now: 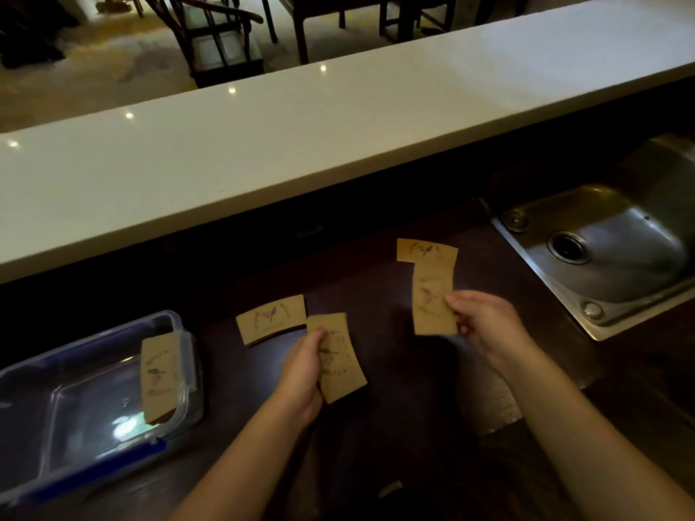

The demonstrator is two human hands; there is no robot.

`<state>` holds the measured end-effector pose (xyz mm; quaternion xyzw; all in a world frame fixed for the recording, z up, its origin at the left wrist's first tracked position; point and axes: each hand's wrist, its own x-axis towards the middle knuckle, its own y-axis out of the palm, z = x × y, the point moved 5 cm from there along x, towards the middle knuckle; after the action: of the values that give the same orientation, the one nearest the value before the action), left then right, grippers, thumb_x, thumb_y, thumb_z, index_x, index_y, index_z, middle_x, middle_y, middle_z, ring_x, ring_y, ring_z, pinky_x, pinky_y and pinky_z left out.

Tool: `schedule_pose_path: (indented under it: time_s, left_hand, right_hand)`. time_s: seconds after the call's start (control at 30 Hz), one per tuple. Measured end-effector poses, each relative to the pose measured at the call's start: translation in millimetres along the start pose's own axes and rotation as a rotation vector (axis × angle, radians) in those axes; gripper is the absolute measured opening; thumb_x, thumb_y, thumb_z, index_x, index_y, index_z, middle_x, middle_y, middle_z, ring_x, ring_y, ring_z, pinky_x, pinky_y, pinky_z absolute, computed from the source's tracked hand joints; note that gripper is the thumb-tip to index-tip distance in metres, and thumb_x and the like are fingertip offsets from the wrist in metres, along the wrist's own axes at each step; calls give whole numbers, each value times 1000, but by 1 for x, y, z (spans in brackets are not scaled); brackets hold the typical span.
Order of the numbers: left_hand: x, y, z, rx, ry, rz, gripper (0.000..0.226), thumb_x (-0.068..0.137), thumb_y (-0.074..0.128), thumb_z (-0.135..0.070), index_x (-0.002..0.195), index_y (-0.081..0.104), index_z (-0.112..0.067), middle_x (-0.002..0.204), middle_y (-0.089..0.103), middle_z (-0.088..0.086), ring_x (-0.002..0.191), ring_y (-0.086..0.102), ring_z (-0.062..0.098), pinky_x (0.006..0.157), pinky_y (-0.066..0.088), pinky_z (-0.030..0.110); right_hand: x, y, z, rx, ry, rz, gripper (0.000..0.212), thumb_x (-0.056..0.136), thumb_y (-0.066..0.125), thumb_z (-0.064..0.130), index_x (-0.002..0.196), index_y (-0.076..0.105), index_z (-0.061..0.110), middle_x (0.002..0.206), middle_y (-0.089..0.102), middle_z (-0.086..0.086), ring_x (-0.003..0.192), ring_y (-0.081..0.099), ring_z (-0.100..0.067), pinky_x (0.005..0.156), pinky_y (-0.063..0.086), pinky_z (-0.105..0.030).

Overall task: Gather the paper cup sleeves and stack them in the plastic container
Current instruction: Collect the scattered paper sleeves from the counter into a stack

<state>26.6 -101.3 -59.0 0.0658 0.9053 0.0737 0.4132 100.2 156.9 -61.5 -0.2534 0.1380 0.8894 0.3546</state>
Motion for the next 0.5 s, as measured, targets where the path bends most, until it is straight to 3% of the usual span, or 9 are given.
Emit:
schedule_pose_path:
  time_s: [0.1, 0.2, 0.3, 0.4, 0.5]
  left_hand:
    - [0, 7, 3, 3, 8, 51, 40, 94, 47, -44, 109, 68, -13, 93, 77, 10, 86, 73, 26, 67, 55, 38]
    - [-3, 15, 5, 30, 18, 114, 52, 93, 42, -54, 102, 71, -11, 92, 77, 12, 83, 74, 25, 63, 59, 36]
    - [-4, 19, 8, 76, 45, 94, 39, 95, 48, -41, 110, 64, -8, 97, 74, 17, 82, 71, 29, 66, 60, 38]
    - [-3, 14, 12, 203, 100, 31, 22, 94, 53, -22, 113, 57, -11, 94, 69, 12, 77, 67, 23, 62, 57, 34]
    - [-3, 6, 16, 182, 99, 32, 21, 94, 54, -18, 113, 57, -9, 95, 69, 16, 81, 66, 27, 72, 55, 44]
  right_hand:
    - [-42, 47, -17, -155, -63, 238, 10, 81, 68, 9, 72, 73, 12, 55, 67, 3, 47, 55, -3, 44, 41, -14]
    - [-60, 75, -30, -224, -79, 295, 10, 79, 71, 11, 70, 70, 15, 49, 64, 8, 45, 54, 1, 41, 38, -12]
    - [-62, 89, -41, -301, -104, 274, 11, 77, 73, 12, 69, 69, 16, 49, 63, 8, 46, 54, -1, 42, 39, -14]
    - [-62, 96, -50, -540, -219, 221, 12, 73, 75, 24, 66, 66, 20, 58, 65, 4, 54, 56, -8, 51, 42, -23]
    - [-48, 94, -53, -592, -204, 228, 21, 73, 74, 36, 59, 64, 23, 52, 62, 6, 50, 55, -7, 49, 41, -21]
